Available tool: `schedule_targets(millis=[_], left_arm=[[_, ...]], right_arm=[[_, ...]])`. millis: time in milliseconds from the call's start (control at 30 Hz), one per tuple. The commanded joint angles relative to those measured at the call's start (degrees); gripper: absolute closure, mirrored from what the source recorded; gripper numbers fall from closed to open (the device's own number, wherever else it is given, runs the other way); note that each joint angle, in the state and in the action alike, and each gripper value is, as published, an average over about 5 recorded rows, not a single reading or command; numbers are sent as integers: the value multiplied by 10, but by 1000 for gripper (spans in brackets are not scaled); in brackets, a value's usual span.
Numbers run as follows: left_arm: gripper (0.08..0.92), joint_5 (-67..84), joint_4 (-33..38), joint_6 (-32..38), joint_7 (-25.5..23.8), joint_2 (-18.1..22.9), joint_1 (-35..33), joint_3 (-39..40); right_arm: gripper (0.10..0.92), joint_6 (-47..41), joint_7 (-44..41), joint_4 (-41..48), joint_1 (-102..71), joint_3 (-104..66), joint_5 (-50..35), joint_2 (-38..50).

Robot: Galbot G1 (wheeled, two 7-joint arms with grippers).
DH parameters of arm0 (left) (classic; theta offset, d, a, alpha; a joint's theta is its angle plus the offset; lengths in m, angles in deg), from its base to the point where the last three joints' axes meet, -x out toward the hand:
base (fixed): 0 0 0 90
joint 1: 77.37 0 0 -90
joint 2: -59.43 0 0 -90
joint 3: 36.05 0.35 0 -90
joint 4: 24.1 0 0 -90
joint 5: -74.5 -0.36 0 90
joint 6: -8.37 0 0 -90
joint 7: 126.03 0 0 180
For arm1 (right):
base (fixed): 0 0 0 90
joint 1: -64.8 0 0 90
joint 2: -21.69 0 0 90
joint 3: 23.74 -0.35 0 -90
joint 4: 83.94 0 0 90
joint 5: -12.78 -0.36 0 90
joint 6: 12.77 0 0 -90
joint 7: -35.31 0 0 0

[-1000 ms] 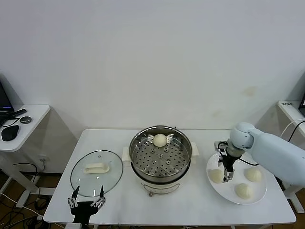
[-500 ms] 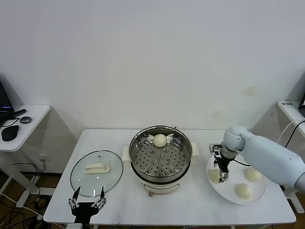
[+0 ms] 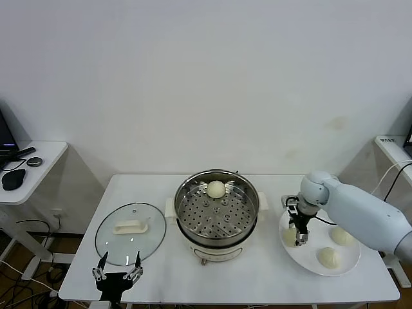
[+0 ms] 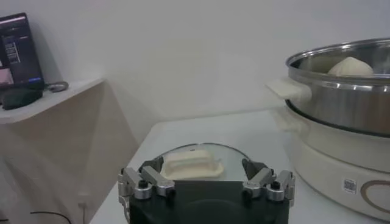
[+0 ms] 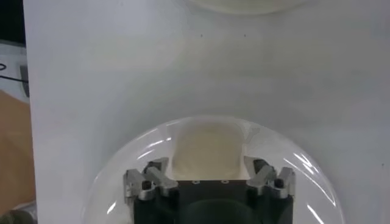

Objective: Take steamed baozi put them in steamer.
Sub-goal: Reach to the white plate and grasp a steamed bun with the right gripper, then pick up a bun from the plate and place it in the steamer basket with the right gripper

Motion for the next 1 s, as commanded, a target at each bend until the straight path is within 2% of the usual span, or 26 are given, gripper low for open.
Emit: schedule_targets(millis=[33, 233, 500, 733, 1000], left_arm=[[177, 0, -1, 0, 0, 0, 0, 1], [177, 0, -5, 0, 1, -1, 4, 1], [177, -2, -2, 0, 1, -3, 14, 8], [177, -8, 22, -5, -2, -5, 26, 7], [177, -13, 30, -9, -1, -7, 28, 4]], right_arm=[[433, -2, -4, 3, 0, -4, 4, 0], [533, -9, -20, 1, 18, -18, -7, 10], [545, -34, -47, -35, 215, 63, -98, 19], [541, -57, -73, -40, 432, 210, -206, -54], [542, -90, -76, -31, 491, 255, -286, -174]])
